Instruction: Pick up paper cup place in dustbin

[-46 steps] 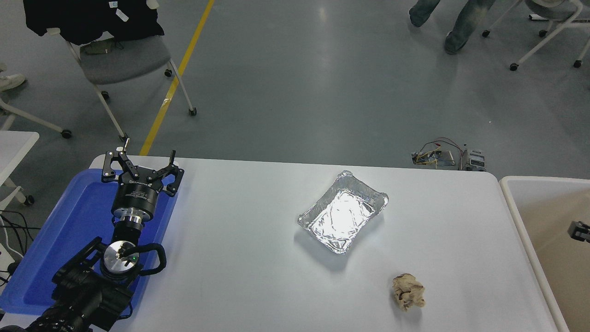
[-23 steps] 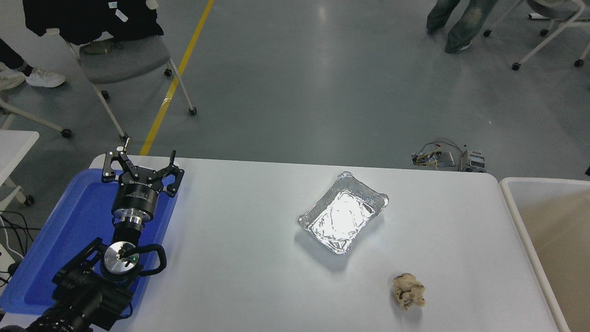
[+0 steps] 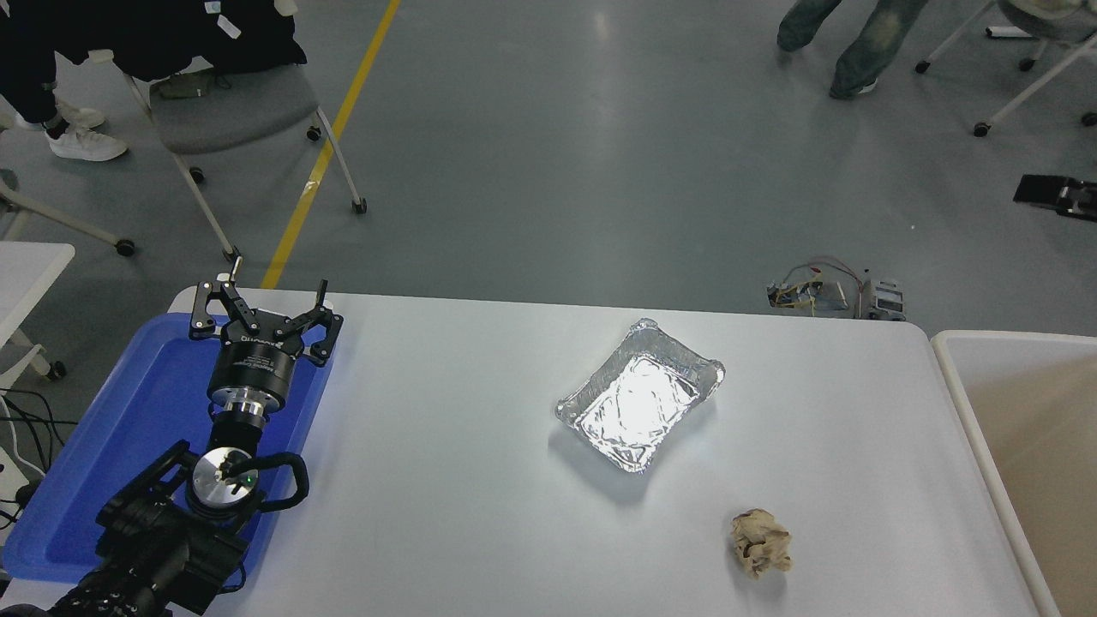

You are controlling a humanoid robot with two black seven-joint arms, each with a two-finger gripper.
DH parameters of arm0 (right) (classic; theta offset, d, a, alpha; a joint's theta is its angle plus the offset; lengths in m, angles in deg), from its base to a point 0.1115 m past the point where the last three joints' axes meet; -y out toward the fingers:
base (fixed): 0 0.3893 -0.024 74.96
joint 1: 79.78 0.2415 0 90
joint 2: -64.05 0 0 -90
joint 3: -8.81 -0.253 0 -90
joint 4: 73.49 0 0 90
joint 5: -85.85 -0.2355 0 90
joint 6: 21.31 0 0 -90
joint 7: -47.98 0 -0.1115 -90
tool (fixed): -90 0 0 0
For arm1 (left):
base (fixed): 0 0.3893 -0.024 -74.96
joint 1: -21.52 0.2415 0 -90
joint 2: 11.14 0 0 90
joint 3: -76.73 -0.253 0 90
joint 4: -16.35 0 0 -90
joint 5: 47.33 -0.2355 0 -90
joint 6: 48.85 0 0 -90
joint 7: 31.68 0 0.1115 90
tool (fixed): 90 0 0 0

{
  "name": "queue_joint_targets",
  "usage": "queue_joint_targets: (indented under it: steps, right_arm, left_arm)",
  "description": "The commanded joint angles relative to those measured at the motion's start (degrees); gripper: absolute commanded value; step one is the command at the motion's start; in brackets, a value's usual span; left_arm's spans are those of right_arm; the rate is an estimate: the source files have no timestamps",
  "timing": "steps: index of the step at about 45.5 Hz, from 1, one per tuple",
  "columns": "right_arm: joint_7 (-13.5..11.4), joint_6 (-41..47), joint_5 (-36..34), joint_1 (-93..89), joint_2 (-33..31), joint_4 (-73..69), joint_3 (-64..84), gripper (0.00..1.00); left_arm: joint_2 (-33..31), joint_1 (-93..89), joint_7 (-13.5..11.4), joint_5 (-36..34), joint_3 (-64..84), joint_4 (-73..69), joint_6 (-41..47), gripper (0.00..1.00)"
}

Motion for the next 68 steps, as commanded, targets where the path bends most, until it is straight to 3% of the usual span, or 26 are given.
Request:
queue_joint_targets:
  steps: [1,26,68]
  right_arm:
    - [0.0,8.7,0.1,11.2,3.0,-9.8,4.4,1.0]
    - [0.0,24.5,0.1,27.4,8.9,-28.6,9.3,1.0]
    - [-0.1,27.4,-0.8,28.9,14.8,-34.0,7.2,1.0]
  left_arm:
    - [0.0,0.0,-0.1,0.0,0.0,0.0,0.0,1.0]
    - [0.0,0.0,-0.1,0.0,0.0,0.0,0.0,1.0]
    - [0.0,0.0,-0.1,0.0,0.1,0.0,0.0,1.0]
